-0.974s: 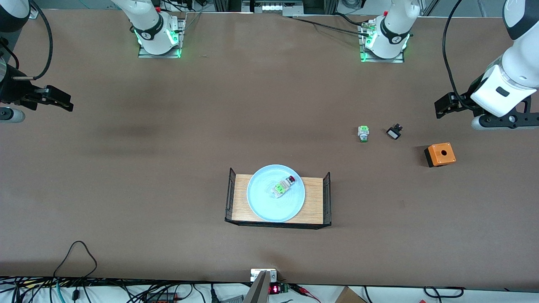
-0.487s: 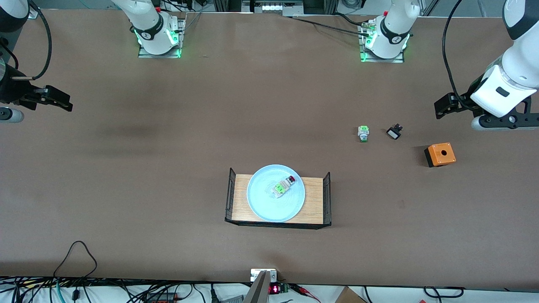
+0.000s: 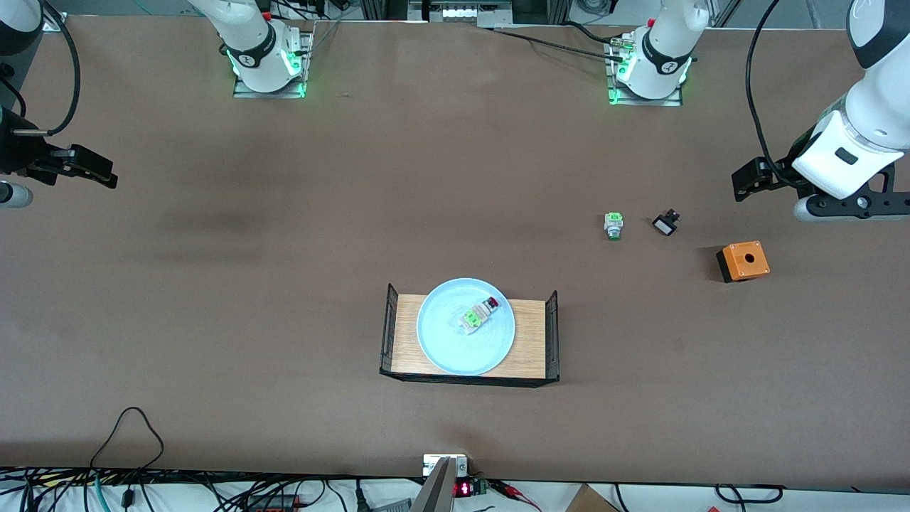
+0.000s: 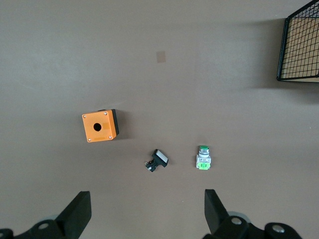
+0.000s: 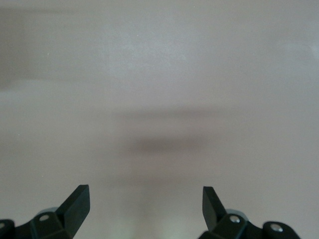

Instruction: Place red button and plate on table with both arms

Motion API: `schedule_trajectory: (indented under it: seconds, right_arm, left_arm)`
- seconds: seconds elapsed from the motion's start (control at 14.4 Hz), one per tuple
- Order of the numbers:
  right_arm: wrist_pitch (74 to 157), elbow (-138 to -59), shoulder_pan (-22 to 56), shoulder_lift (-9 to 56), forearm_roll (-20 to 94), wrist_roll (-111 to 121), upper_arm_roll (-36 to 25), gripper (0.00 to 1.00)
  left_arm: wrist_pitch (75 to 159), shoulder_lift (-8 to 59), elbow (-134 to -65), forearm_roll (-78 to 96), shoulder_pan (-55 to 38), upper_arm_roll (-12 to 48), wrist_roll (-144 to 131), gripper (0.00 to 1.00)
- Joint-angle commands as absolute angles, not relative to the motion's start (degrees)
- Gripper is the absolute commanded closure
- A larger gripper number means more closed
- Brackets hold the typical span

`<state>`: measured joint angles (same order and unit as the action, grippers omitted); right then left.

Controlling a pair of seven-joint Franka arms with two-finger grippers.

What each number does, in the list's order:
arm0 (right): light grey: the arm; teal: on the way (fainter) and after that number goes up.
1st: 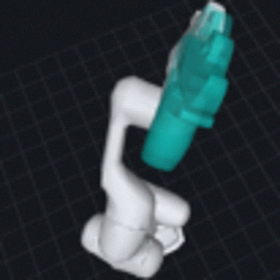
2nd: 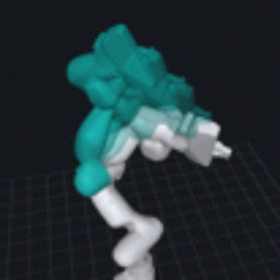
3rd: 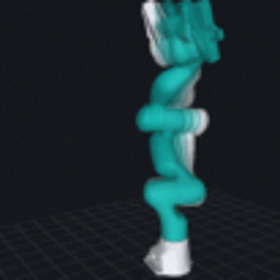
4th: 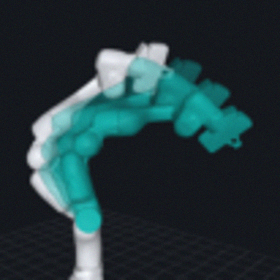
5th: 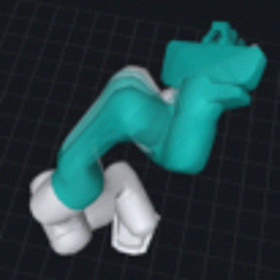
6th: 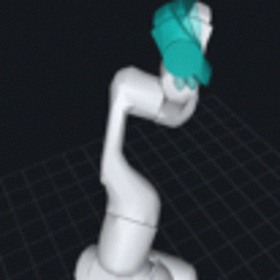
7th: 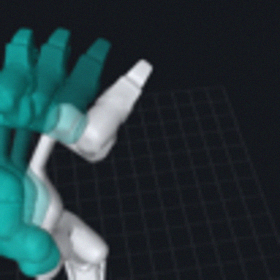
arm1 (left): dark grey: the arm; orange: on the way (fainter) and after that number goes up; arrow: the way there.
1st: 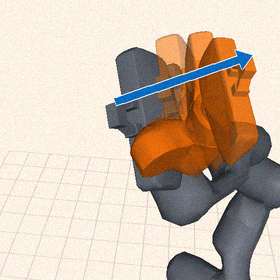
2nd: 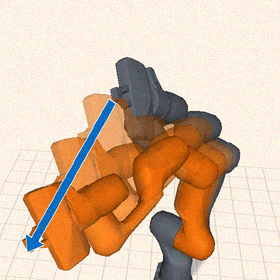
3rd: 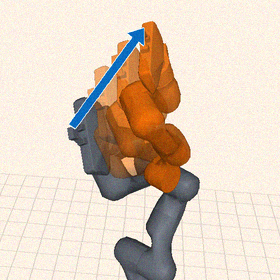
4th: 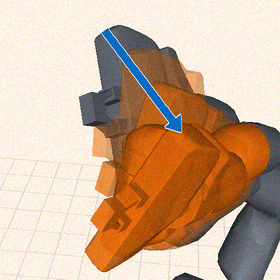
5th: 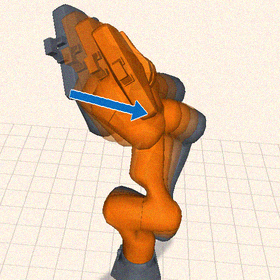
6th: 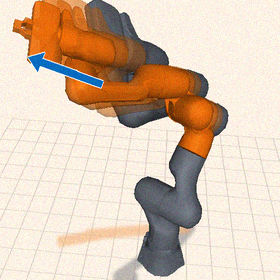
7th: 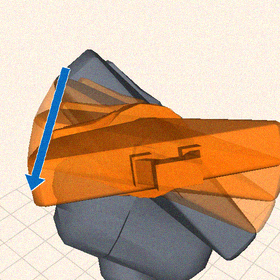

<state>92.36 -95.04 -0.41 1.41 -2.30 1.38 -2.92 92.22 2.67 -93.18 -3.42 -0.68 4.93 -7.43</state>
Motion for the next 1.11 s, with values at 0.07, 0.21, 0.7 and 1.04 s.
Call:
schedule_trajectory:
  seconds: [0.07, 0.21, 0.7, 1.04]
  right_arm:
    - [92.37, -95.01, -0.97, 1.05, -1.23, 1.93, -2.72, 0.00]
    - [92.81, -95.01, -0.97, 1.05, -1.23, 1.93, -2.72, 0.00]
    - [93.51, -95.10, -0.97, 1.14, -1.23, 1.93, -2.72, 0.00]
    - [94.13, -95.36, -0.97, 1.14, -1.23, 1.93, -2.72, 0.00]
  left_arm:
    - [90.88, 3.43, -91.41, -3.96, -0.88, 5.19, -7.47, 0.00]
    - [90.18, 3.43, -91.41, -3.78, -0.88, 5.19, -7.56, 0.00]
    - [85.37, 3.25, -90.80, -2.82, -1.23, 6.23, -7.74, 0.00]
    - [77.26, 3.43, -90.26, 5.10, -1.32, 11.50, -8.00, 0.00]
